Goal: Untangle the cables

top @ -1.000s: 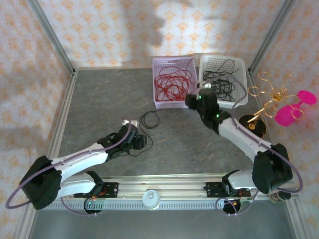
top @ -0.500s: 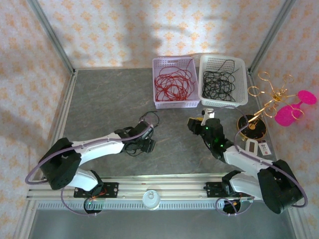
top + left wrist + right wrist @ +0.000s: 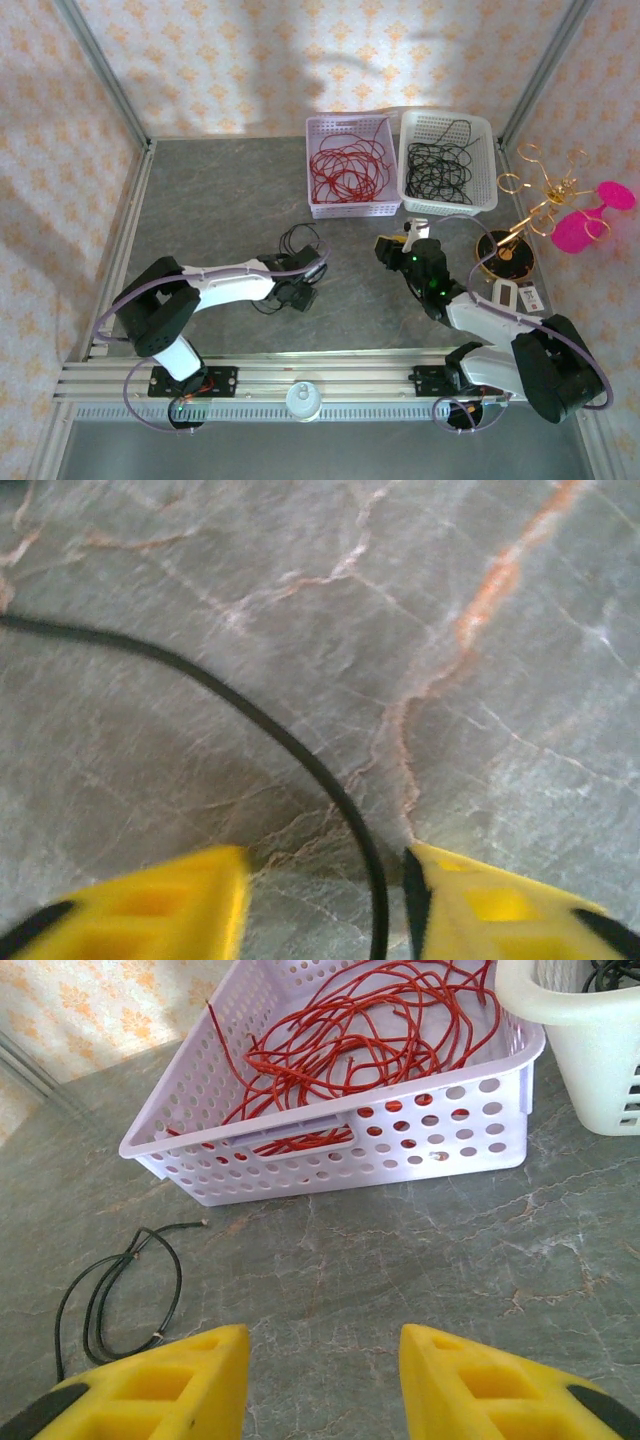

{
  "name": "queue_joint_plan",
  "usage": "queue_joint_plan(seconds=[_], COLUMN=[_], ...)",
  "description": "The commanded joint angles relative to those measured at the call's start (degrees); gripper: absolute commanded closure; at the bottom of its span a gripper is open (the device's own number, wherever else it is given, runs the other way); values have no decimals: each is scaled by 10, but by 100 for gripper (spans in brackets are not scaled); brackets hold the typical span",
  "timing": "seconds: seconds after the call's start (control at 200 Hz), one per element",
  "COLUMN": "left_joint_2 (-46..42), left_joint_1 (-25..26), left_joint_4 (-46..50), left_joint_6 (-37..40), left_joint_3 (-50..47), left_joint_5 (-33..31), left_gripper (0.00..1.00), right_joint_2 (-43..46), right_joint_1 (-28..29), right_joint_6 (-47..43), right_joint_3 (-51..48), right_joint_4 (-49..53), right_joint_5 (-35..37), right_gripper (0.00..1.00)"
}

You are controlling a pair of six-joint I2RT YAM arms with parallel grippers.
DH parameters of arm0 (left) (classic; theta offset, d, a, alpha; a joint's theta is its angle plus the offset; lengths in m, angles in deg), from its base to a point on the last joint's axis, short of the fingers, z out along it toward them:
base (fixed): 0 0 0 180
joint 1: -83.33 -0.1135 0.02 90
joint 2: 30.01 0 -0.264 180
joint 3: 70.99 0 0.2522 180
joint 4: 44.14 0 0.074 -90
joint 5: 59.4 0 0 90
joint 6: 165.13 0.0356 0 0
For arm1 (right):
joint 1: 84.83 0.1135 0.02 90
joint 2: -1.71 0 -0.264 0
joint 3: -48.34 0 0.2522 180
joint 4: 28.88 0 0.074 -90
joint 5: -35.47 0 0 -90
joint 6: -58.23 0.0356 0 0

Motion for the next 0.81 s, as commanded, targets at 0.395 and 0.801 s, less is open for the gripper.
queue_joint_plan(seconds=[0.395, 0.801], left_joint_2=[-158, -228], left_joint_1=[27, 27], left_joint_4=[88, 192], left_joint_6=[24, 88], left_joint_3=[50, 195], left_joint_5=[-30, 23], left_gripper=[100, 100], right_joint_2=[6, 49], right_joint_1=[4, 85], right_joint_6=[0, -186], right_joint_3=[-20, -49], right_joint_4=[-72, -187], right_joint_5=[-56, -246], right_gripper=[52, 47])
